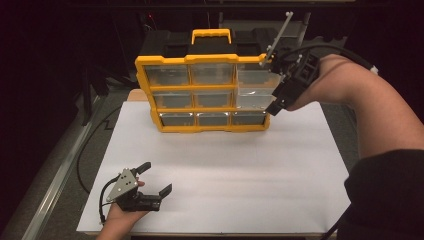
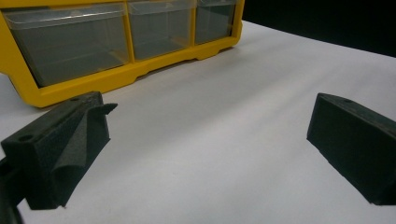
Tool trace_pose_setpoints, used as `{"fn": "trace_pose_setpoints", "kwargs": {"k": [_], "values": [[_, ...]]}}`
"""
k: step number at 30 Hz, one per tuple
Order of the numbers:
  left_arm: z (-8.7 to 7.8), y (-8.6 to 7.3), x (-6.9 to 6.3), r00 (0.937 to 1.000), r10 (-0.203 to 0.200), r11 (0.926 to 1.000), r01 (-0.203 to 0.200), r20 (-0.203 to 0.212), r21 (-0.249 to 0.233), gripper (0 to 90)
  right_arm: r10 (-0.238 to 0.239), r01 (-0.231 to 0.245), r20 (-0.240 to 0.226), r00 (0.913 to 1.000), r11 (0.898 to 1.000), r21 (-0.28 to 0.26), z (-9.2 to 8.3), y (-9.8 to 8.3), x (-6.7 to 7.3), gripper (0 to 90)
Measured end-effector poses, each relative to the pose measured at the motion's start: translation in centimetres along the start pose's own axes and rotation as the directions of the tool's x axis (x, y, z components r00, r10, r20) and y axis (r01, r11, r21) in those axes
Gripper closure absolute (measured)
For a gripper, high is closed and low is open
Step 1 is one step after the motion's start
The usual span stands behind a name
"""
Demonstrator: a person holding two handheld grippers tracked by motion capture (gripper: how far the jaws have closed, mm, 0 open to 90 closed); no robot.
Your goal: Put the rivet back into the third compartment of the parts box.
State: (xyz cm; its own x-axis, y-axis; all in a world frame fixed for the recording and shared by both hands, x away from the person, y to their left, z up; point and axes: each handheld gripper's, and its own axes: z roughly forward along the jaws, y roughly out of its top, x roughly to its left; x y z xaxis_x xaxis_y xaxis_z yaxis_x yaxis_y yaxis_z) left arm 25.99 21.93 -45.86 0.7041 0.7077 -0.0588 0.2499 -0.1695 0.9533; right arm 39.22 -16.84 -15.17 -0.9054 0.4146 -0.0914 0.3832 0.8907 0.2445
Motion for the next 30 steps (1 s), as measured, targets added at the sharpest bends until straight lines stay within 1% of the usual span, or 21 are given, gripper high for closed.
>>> {"fn": "trace_pose_setpoints", "kwargs": {"k": [1, 3, 5, 9, 11, 12, 14, 15, 16, 18, 21, 24, 27, 30], "values": [[0.0, 0.0, 0.0, 1.0000, 0.003, 1.0000, -0.003, -0.001, 0.005, 0.4, 0.001, -0.001, 0.001, 1.0000, 1.000, -0.004, 0.2, -0.5, 0.2, 39.2], [0.1, 0.0, 0.0, 1.0000, 0.000, 1.0000, 0.000, -0.002, 0.006, 0.4, 0.018, -0.018, 0.008, 0.9998, 1.000, -0.005, 0.9, -1.4, 0.5, 33.5], [0.1, -0.1, 0.2, 1.0000, 0.003, 0.9999, -0.003, -0.004, 0.013, 0.4, 0.018, -0.018, 0.007, 0.9998, 1.000, 0.003, 1.8, -2.3, 0.8, 30.0], [0.3, -0.2, 0.4, 0.9999, 0.000, 0.9996, 0.000, -0.011, 0.028, 0.4, 0.044, -0.044, -0.004, 0.9990, 0.999, 0.018, 4.1, -4.0, 0.9, 23.7], [0.3, -0.2, 0.4, 0.9999, 0.002, 0.9997, -0.001, -0.011, 0.025, 0.4, 0.053, -0.053, -0.006, 0.9986, 0.998, 0.024, 5.5, -4.7, 0.9, 20.3], [0.3, -0.1, 0.3, 0.9999, 0.003, 0.9997, -0.002, -0.011, 0.024, 0.4, 0.063, -0.062, -0.006, 0.9980, 0.998, 0.026, 6.4, -5.1, 0.9, 17.3], [0.3, -0.1, 0.3, 0.9999, 0.002, 0.9998, -0.002, -0.011, 0.021, 0.4, 0.073, -0.073, -0.013, 0.9972, 0.997, 0.030, 7.7, -5.7, 1.0, 15.1], [0.3, -0.1, 0.3, 0.9999, 0.003, 0.9998, -0.002, -0.011, 0.022, 0.4, 0.076, -0.075, -0.019, 0.9969, 0.997, 0.027, 8.7, -6.1, 1.1, 13.4], [0.3, -0.1, 0.3, 0.9999, 0.003, 0.9998, -0.002, -0.012, 0.019, 0.4, 0.084, -0.083, -0.019, 0.9963, 0.996, 0.027, 9.4, -6.3, 1.2, 11.3], [0.2, -0.1, 0.3, 0.9999, 0.002, 0.9999, -0.002, -0.013, 0.017, 0.4, 0.093, -0.092, -0.024, 0.9954, 0.995, 0.045, 11.5, -7.0, 1.4, 6.7], [0.2, -0.1, 0.3, 0.9999, 0.001, 0.9999, -0.001, -0.014, 0.012, 0.4, 0.103, -0.102, -0.019, 0.9945, 0.993, 0.063, 14.0, -7.7, 1.7, 0.0], [0.1, -0.1, 0.3, 0.9999, 0.002, 0.9999, -0.001, -0.014, 0.011, 0.4, 0.109, -0.109, -0.003, 0.9940, 0.991, 0.073, 16.7, -8.3, 2.1, 0.0], [0.2, -0.1, 0.4, 0.9999, 0.001, 0.9999, 0.000, -0.015, 0.017, 0.4, 0.125, -0.123, -0.016, 0.9921, 0.989, 0.079, 19.0, -8.8, 2.4, 0.0], [0.1, -0.1, 0.3, 0.9999, 0.000, 0.9999, 0.000, -0.014, 0.014, 0.4, 0.137, -0.135, -0.020, 0.9903, 0.986, 0.101, 21.4, -9.3, 2.8, 0.0]]}}
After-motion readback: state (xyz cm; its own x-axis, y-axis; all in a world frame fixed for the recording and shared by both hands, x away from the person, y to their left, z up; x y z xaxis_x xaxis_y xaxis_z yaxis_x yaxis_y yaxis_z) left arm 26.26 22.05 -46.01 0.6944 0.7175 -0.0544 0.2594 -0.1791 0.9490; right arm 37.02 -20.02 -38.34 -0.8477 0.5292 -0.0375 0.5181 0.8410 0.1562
